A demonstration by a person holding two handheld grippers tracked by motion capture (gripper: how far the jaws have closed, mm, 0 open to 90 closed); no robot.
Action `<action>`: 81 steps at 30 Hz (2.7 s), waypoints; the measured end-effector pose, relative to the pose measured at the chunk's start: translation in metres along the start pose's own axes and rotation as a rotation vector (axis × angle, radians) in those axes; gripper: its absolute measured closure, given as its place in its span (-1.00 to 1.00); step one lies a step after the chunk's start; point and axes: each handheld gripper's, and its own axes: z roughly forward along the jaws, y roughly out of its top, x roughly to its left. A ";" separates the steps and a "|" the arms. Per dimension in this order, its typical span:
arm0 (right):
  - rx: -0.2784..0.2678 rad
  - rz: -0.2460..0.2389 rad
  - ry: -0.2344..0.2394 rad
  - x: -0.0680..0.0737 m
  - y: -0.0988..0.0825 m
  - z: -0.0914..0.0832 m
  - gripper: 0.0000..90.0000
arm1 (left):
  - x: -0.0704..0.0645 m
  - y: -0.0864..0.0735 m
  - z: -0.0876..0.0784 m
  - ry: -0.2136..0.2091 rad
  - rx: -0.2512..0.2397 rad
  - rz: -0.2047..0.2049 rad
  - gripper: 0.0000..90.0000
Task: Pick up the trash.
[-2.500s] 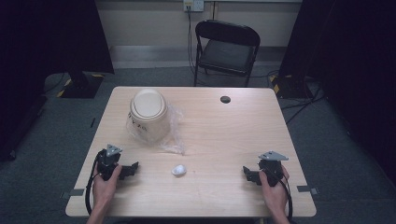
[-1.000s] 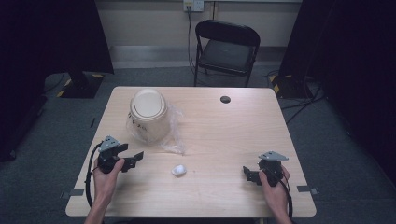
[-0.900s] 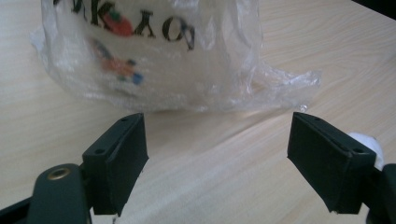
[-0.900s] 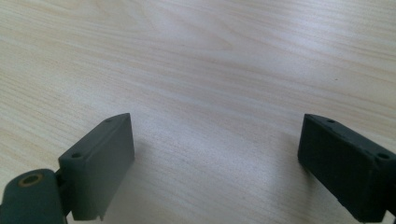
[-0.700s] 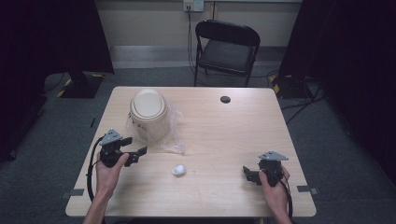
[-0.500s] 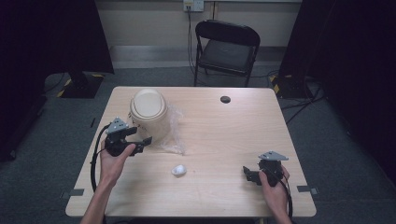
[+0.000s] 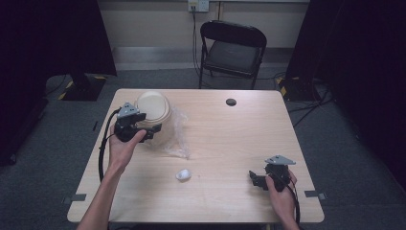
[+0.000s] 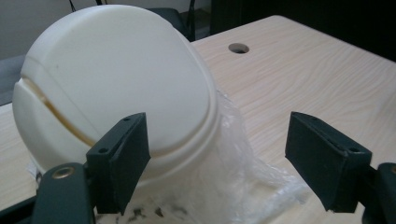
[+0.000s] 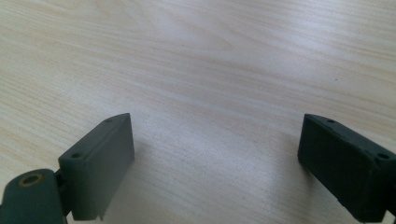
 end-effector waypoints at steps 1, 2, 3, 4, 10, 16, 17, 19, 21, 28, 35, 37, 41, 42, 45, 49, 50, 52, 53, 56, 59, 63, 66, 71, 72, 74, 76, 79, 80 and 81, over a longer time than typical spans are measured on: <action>0.000 0.000 0.000 0.000 0.000 0.000 -0.78 | 0.002 0.001 0.003 0.003 0.010 -0.002 -0.52; 0.000 0.000 0.000 0.000 0.000 0.000 -0.78 | 0.002 0.001 0.003 0.003 0.010 -0.002 -0.52; 0.000 0.000 0.000 0.000 0.000 0.000 -0.78 | 0.004 0.003 0.010 -0.007 0.030 0.002 -0.52; 0.000 0.000 0.000 0.000 0.000 0.000 -0.78 | 0.004 0.004 0.013 0.001 0.038 0.001 -0.52; 0.000 0.000 0.000 0.000 0.000 0.000 -0.78 | 0.005 0.005 0.023 -0.002 0.068 0.014 -0.52; 0.000 0.000 0.000 0.000 0.000 0.000 -0.78 | 0.006 0.006 0.034 -0.010 0.090 0.021 -0.51; 0.000 0.000 0.000 0.000 0.000 0.000 -0.78 | 0.006 0.006 0.036 -0.003 0.100 0.026 -0.51; 0.000 0.000 0.000 0.000 0.000 0.000 -0.78 | 0.006 0.007 0.037 0.008 0.106 0.038 -0.52; 0.000 0.000 0.000 0.000 0.000 0.000 -0.78 | 0.006 0.007 0.038 0.009 0.105 0.030 -0.51; 0.000 0.000 0.000 0.000 0.000 0.000 -0.78 | 0.005 0.006 0.046 0.008 0.126 0.046 -0.50; 0.000 0.000 0.000 0.000 0.000 0.000 -0.78 | 0.006 0.004 0.048 0.006 0.135 0.063 -0.50; 0.000 0.000 0.000 0.000 0.000 0.000 -0.78 | 0.006 0.005 0.046 0.010 0.126 0.058 -0.50; 0.000 0.000 0.000 0.000 0.000 0.000 -0.78 | 0.006 0.006 0.042 -0.002 0.121 0.051 -0.52; 0.000 0.000 0.000 0.000 0.000 0.000 -0.78 | 0.005 0.005 0.040 -0.012 0.104 0.041 -0.52; 0.000 0.000 0.000 0.000 0.000 0.000 -0.78 | 0.003 0.002 0.035 -0.010 0.081 0.019 -0.51; 0.000 0.000 0.000 0.000 0.000 0.000 -0.78 | 0.002 0.001 0.027 -0.023 0.055 -0.005 -0.45; 0.000 0.000 0.000 0.000 0.000 0.000 -0.78 | 0.002 0.001 0.027 -0.023 0.055 -0.005 -0.45; 0.000 0.000 0.000 0.000 0.000 0.000 -0.78 | 0.001 0.002 0.021 -0.035 0.057 -0.002 -0.45; 0.000 0.000 0.000 0.000 0.000 0.000 -0.78 | 0.001 0.002 0.018 -0.030 0.054 0.002 -0.45; 0.000 0.000 0.000 0.000 0.000 0.000 -0.78 | -0.002 0.003 0.010 -0.042 0.039 -0.004 -0.45; 0.000 0.000 0.000 0.000 0.000 0.000 -0.78 | -0.007 0.001 0.003 -0.051 0.016 -0.005 -0.45; 0.000 0.000 0.000 0.000 0.000 0.000 -0.78 | -0.013 -0.001 -0.006 -0.073 0.006 0.013 -0.44; 0.000 0.000 0.000 0.000 0.000 0.000 -0.78 | -0.017 -0.004 -0.008 -0.076 0.007 0.016 -0.44; 0.000 0.000 0.000 0.000 0.000 0.000 -0.78 | -0.025 -0.018 -0.014 -0.079 0.018 0.025 -0.43; 0.000 0.000 0.000 0.000 0.000 0.000 -0.78 | -0.027 -0.021 -0.015 -0.079 0.022 0.030 -0.43; 0.000 0.000 0.000 0.000 0.000 0.000 -0.78 | -0.032 -0.029 -0.016 -0.075 0.033 0.045 -0.43; 0.000 0.000 0.000 0.000 0.000 0.000 -0.78 | -0.035 -0.036 -0.015 -0.084 0.038 0.038 -0.43; 0.000 0.000 0.000 0.000 0.000 0.000 -0.78 | -0.037 -0.046 -0.015 -0.088 0.047 0.023 -0.43; 0.000 0.000 0.000 0.000 0.000 0.000 -0.78 | -0.037 -0.049 -0.014 -0.088 0.051 0.015 -0.43; 0.000 0.000 0.000 0.000 0.000 0.000 -0.78 | -0.037 -0.049 -0.014 -0.088 0.051 0.015 -0.43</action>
